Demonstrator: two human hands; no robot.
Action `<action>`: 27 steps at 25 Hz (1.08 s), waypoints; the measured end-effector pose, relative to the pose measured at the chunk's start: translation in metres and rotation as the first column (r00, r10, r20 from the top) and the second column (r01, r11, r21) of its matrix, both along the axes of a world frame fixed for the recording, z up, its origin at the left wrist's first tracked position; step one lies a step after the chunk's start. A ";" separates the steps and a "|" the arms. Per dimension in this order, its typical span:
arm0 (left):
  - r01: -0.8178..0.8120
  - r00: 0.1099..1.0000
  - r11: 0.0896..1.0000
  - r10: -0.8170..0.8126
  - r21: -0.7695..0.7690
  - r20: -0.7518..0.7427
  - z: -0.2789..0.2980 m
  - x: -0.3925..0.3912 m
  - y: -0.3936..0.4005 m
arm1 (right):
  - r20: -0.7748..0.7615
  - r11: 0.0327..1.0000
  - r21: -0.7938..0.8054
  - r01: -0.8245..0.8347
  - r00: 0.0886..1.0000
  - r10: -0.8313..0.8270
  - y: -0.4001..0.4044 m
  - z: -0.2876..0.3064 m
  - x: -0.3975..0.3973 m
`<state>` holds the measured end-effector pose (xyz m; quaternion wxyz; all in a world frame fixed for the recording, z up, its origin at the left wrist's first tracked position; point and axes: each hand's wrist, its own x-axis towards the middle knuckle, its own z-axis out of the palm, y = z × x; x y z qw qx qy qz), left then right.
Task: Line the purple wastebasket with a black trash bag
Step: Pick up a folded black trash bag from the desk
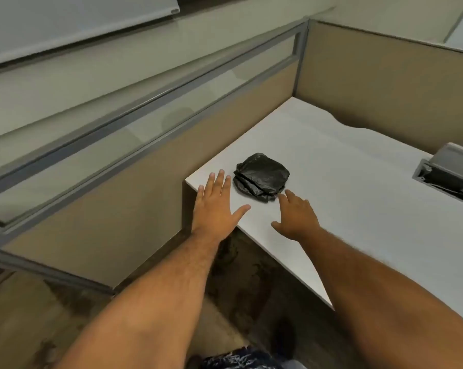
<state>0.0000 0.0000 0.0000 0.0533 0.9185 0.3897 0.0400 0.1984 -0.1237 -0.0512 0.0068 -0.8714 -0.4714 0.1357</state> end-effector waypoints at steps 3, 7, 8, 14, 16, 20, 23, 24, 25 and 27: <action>-0.064 0.995 0.997 0.060 -0.053 -0.076 -0.013 0.019 -0.014 | -0.024 0.988 -0.089 -0.129 0.992 0.127 0.016 -0.012 0.031; -0.030 0.991 0.994 0.016 -0.103 -0.136 -0.022 0.034 -0.027 | -0.071 0.959 -0.160 -0.235 0.971 0.226 0.044 -0.028 0.052; -0.042 0.990 0.993 0.026 -0.111 -0.141 -0.021 0.036 -0.029 | -0.078 0.954 -0.164 -0.250 0.968 0.240 0.051 -0.031 0.054; -0.107 0.988 0.973 0.081 -0.205 -0.130 -0.027 0.046 -0.030 | -0.060 0.919 -0.280 -0.278 0.960 0.272 0.088 -0.051 0.065; -0.129 0.988 0.964 0.105 -0.234 -0.112 -0.028 0.046 -0.029 | -0.068 0.902 -0.340 -0.266 0.964 0.258 0.093 -0.056 0.068; -0.196 0.979 0.919 0.204 -0.342 -0.013 -0.030 0.047 -0.026 | -0.073 0.902 -0.329 -0.280 0.960 0.271 0.094 -0.063 0.081; -0.215 0.965 0.882 0.257 -0.419 0.045 -0.031 0.045 -0.027 | 0.026 0.961 -0.018 -0.274 0.961 0.275 0.094 -0.055 0.093; -0.215 0.958 0.872 0.275 -0.439 0.076 -0.031 0.044 -0.027 | 0.045 0.959 0.084 -0.271 0.962 0.268 0.094 -0.051 0.097; -0.215 0.949 0.865 0.295 -0.453 0.113 -0.031 0.045 -0.027 | 0.038 0.953 0.178 -0.247 0.969 0.244 0.095 -0.045 0.102; -0.216 0.923 0.840 0.342 -0.497 0.178 -0.030 0.048 -0.029 | -0.061 0.925 0.362 -0.117 0.987 0.149 0.101 -0.034 0.113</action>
